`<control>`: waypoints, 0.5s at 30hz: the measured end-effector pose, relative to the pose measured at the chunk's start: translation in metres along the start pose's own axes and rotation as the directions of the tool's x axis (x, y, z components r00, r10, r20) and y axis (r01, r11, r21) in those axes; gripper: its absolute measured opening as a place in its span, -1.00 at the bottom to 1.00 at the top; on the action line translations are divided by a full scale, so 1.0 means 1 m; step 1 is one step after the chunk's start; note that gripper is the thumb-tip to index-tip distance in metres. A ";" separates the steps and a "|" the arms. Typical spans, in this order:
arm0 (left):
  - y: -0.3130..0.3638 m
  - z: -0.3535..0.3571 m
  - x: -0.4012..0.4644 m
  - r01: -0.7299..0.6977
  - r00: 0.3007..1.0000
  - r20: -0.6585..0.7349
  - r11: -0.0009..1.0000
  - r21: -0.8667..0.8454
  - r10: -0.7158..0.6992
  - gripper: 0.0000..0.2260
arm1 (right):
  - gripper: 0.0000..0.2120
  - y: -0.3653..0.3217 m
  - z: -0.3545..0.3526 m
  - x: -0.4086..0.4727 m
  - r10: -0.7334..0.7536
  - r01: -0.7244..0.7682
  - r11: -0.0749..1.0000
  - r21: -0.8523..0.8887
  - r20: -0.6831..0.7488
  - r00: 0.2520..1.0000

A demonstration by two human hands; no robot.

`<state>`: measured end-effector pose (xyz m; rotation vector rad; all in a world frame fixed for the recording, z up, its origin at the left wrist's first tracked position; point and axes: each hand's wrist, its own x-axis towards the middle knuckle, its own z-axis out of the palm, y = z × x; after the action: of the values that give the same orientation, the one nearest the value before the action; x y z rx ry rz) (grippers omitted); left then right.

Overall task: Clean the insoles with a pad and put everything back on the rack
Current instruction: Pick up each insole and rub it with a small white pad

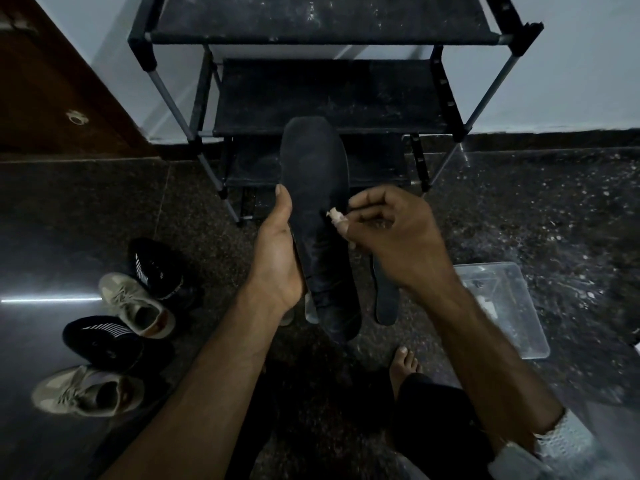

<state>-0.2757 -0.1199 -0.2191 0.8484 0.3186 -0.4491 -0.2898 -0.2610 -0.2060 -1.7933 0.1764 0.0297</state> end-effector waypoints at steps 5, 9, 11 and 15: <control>0.000 0.001 0.000 0.001 0.999 0.032 0.999 -0.044 0.001 -0.52 | -0.79 0.000 0.005 -0.001 -0.031 0.034 0.999 0.029 -0.087 0.996; -0.012 0.006 -0.002 0.029 0.997 0.077 1.000 -0.001 -0.029 -0.57 | -0.78 0.001 0.003 0.003 -0.056 0.067 0.996 0.053 -0.180 0.982; -0.014 0.005 -0.002 0.031 0.997 0.071 0.999 0.008 -0.031 -0.58 | -0.79 0.001 0.004 0.002 -0.072 0.083 0.995 0.056 -0.186 0.980; -0.010 0.003 0.000 0.015 1.000 0.024 1.000 -0.023 -0.015 -0.53 | -0.82 0.001 0.008 -0.004 -0.117 0.103 0.991 -0.087 -0.172 0.978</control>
<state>-0.2799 -0.1274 -0.2238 0.8183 0.3077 -0.4683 -0.2934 -0.2526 -0.2085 -1.8809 0.2048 -0.2047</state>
